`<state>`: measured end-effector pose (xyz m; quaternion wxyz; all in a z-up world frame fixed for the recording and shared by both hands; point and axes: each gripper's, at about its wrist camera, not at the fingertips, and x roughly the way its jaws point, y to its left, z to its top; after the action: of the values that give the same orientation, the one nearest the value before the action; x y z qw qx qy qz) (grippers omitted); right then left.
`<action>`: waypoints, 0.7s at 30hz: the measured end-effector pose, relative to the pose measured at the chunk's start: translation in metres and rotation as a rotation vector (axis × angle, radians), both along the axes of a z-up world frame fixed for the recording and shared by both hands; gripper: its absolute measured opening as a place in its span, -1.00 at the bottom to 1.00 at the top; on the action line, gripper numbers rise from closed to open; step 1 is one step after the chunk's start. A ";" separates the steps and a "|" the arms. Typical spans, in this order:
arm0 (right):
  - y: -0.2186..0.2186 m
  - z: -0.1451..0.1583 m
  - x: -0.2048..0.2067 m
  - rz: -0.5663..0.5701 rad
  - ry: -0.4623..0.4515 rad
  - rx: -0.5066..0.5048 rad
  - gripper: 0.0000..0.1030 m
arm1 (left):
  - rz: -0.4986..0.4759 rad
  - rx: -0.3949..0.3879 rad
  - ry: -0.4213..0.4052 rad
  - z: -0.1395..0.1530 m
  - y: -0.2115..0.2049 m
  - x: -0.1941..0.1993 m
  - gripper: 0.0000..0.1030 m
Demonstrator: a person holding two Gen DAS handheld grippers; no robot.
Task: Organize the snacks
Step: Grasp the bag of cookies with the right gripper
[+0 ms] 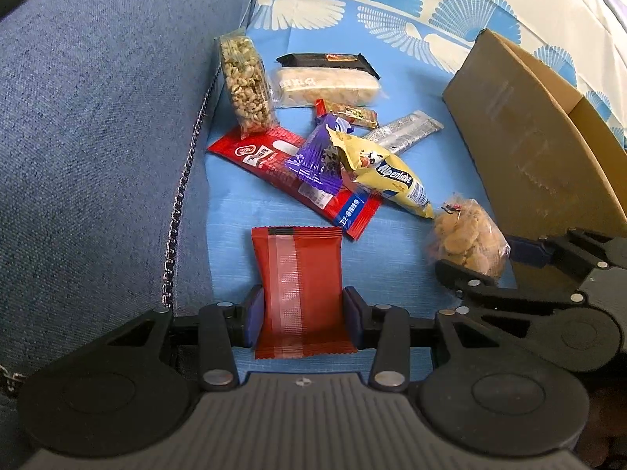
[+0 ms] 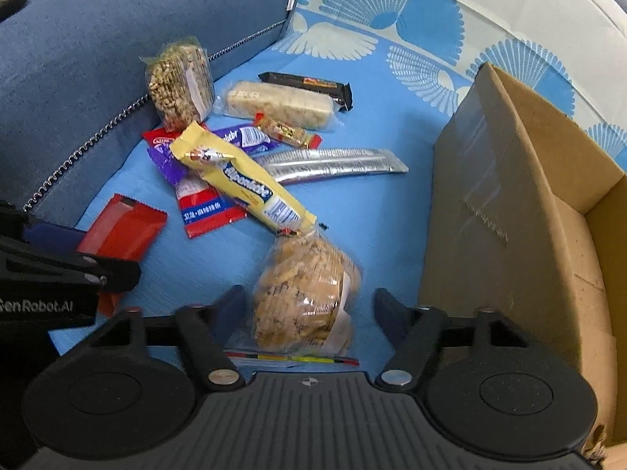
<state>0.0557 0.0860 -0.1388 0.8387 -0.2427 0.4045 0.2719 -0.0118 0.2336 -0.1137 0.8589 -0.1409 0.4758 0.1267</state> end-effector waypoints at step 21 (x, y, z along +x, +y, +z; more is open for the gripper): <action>-0.019 0.012 -0.016 0.060 0.085 0.082 0.10 | 0.002 -0.011 0.027 -0.004 0.000 0.006 -0.07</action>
<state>0.0398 0.0673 -0.1266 0.8214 -0.2085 0.4211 0.3233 -0.0060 0.2336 -0.1180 0.8515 -0.1444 0.4879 0.1268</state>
